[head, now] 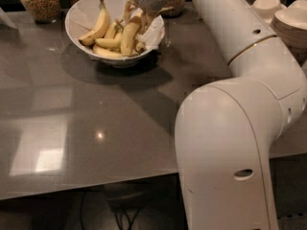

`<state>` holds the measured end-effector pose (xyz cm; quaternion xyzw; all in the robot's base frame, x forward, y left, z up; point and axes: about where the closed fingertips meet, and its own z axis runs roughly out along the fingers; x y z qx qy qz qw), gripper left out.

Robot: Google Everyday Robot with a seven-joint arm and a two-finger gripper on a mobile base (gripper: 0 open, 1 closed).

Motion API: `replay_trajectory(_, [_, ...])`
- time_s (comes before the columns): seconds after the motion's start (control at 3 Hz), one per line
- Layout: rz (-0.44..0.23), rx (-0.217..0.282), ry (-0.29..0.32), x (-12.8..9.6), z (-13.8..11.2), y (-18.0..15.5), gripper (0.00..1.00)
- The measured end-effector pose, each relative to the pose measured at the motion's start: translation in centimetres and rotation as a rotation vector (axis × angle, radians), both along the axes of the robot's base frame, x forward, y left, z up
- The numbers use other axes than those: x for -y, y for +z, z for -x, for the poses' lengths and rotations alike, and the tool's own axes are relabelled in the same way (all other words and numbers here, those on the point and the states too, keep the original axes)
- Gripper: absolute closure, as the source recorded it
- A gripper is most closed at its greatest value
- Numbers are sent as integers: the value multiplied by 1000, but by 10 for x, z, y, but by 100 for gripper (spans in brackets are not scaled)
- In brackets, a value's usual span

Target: Pick banana from white bowl

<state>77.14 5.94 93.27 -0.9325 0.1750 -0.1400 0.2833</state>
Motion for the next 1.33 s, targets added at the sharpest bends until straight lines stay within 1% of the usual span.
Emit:
replay_trajectory(0.33, [12,-33,-52,18,9,10,100])
replay_trajectory(0.67, [-28,-101,-121,42,19,19,100])
replay_trajectory(1.0, [-124,-143,-139,59,35,34,100])
replay_trajectory(1.33, [-181,-174,-134,65,51,48,100])
